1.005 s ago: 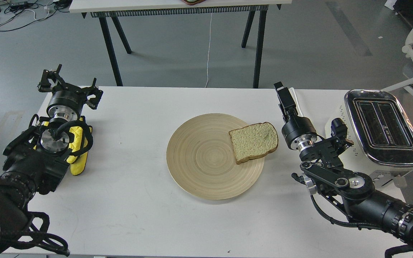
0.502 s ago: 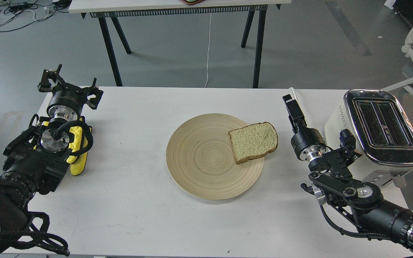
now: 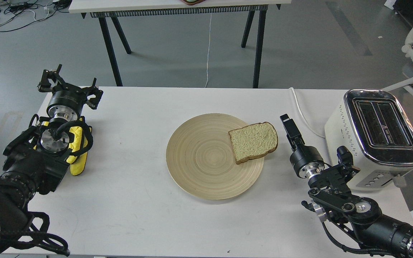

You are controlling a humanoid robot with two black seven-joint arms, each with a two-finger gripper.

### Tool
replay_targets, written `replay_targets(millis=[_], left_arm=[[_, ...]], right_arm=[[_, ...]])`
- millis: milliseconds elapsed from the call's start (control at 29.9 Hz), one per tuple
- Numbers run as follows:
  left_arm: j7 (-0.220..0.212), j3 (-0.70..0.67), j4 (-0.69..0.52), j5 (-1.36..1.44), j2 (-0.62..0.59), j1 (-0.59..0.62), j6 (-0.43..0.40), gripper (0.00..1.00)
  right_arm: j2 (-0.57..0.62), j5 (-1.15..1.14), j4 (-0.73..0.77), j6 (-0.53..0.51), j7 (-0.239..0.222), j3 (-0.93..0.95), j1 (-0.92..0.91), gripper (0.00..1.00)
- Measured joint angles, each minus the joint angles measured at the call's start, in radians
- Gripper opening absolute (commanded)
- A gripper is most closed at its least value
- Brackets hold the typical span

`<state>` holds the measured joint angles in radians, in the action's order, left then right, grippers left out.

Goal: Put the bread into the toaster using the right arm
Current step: 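Move the right gripper toward the bread slice on the wooden plate, then grasp the edge of the bread slice with the right gripper, then lift the bread with the right gripper and carry it above the toaster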

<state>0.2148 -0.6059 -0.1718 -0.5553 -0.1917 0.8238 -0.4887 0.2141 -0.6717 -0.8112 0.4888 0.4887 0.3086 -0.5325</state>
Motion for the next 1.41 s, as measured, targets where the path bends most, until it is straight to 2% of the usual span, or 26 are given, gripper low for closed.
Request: replay_targets(millis=[134,201,636,737,804,971,1206,1306,1407], left_arm=[[0.0,0.0,0.0,0.0,0.0,0.0,0.0,1.0],[0.0,0.0,0.0,0.0,0.0,0.0,0.0,1.0],[0.0,0.0,0.0,0.0,0.0,0.0,0.0,1.0],[0.0,0.0,0.0,0.0,0.0,0.0,0.0,1.0],[0.0,0.0,0.0,0.0,0.0,0.0,0.0,1.0],[0.0,0.0,0.0,0.0,0.0,0.0,0.0,1.0],[0.0,0.0,0.0,0.0,0.0,0.0,0.0,1.0],[0.0,0.0,0.0,0.0,0.0,0.0,0.0,1.0],[0.0,0.0,0.0,0.0,0.0,0.0,0.0,1.0]], right_arm=[[-0.024,-0.002,0.002,0.0,0.0,-0.03,0.002,0.92],[-0.035,-0.003,0.003,0.0,0.0,-0.042,0.002,0.87],[-0.064,-0.006,0.016,0.0,0.0,-0.083,0.002,0.34],[-0.06,-0.004,0.017,0.0,0.0,-0.096,0.002,0.18],[-0.058,-0.003,0.017,0.0,0.0,-0.099,0.002,0.12],[-0.058,0.001,0.013,0.0,0.0,-0.098,-0.001,0.05],[-0.037,0.003,-0.046,0.0,0.0,-0.024,-0.017,0.03],[0.019,0.003,-0.101,0.0,0.0,0.055,-0.036,0.03],[0.127,0.003,-0.181,0.0,0.0,0.119,-0.064,0.02]])
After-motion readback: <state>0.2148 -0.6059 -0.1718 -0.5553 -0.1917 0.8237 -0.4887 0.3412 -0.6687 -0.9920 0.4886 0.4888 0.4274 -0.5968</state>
